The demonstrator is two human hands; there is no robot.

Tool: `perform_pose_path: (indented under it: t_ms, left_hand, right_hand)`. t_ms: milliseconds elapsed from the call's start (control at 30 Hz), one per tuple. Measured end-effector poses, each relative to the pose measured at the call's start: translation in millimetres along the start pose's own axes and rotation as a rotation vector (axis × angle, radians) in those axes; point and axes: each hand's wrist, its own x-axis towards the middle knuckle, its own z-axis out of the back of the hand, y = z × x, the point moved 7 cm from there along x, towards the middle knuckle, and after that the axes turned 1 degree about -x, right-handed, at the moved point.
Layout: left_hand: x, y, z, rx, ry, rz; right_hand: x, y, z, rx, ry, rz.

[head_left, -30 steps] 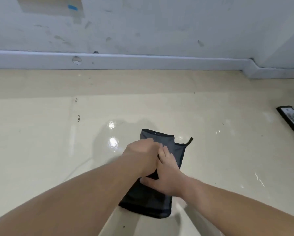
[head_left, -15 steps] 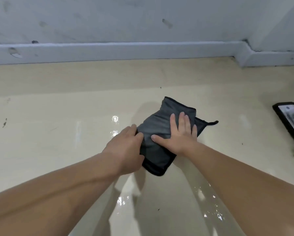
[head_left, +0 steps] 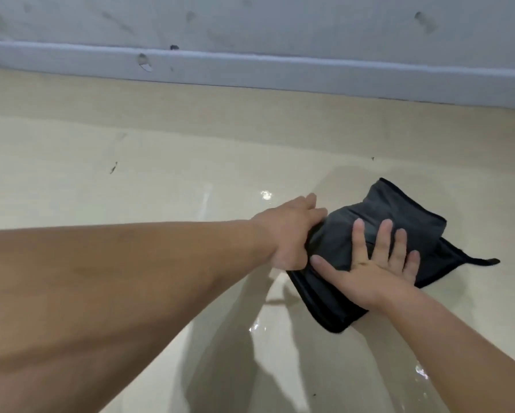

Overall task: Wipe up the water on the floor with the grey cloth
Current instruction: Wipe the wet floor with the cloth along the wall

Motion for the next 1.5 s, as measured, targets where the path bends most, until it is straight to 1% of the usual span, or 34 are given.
perform_pose_path:
  t_ms: [67, 133, 233, 333, 367, 400, 467, 533, 600, 667, 733, 767, 867, 933, 967, 1000, 1100, 1200, 1300, 1400, 1500]
  left_hand:
    - [-3, 4, 16, -0.035, -0.021, 0.056]
    - [-7, 1, 24, -0.071, 0.006, 0.108]
    - [-13, 0, 39, -0.116, 0.059, 0.116]
    - [-20, 7, 50, -0.058, 0.104, 0.132]
    - [-20, 7, 53, -0.038, 0.092, 0.135]
    - [-20, 9, 51, 0.005, 0.075, 0.126]
    - [-17, 13, 32, 0.141, 0.102, 0.082]
    - [-9, 15, 20, 0.206, 0.080, 0.022]
    - [-8, 18, 22, 0.197, 0.067, -0.048]
    - [-2, 4, 21, 0.206, 0.027, -0.114]
    - [0, -10, 20, 0.107, -0.073, -0.093]
    - [2, -18, 19, 0.113, -0.088, -0.087]
    - [14, -29, 4, 0.251, -0.031, -0.090]
    - [29, -34, -11, 0.398, 0.032, -0.098]
    - [34, -42, -18, 0.431, 0.046, -0.124]
    - [40, -50, -25, 0.431, 0.064, -0.140]
    - [46, -60, -24, 0.332, 0.158, -0.112]
    - [46, -51, -29, 0.378, 0.237, -0.082]
    - [38, -57, -34, 0.415, 0.150, -0.078]
    - [34, -61, -32, 0.401, 0.158, -0.082]
    - [38, -48, -27, 0.377, 0.164, -0.107]
  right_hand:
    - [-2, 1, 3, 0.000, 0.034, -0.020]
    - [-3, -2, 6, -0.037, 0.070, -0.037]
    - [0, 4, 5, -0.056, 0.125, -0.018]
    - [-6, 13, 11, -0.048, 0.181, -0.031]
    - [-8, 10, 13, -0.048, 0.186, -0.035]
    - [-7, 9, 13, -0.047, 0.190, -0.034]
    - [-7, 6, 7, -0.049, 0.200, -0.034]
    - [-4, 7, 7, -0.062, 0.192, -0.027]
    - [2, 17, 7, -0.030, 0.171, 0.005]
    - [-1, 7, 8, 0.036, 0.080, 0.008]
    - [-6, -1, 3, 0.057, -0.033, 0.012]
    - [-8, -5, 1, 0.068, -0.083, 0.009]
    - [-14, -5, -9, 0.110, -0.068, 0.001]
    - [-17, -23, -12, 0.137, -0.054, -0.030]
    - [-18, -38, -13, 0.160, -0.046, -0.057]
    - [-18, -55, -14, 0.173, -0.037, -0.082]
    - [-10, -96, -1, 0.198, -0.018, -0.150]
    - [0, -126, 24, 0.248, 0.008, -0.216]
    - [17, -143, 47, 0.261, -0.003, -0.251]
    - [32, -162, 72, 0.281, -0.045, -0.307]
    - [45, -182, 89, 0.328, -0.085, -0.369]
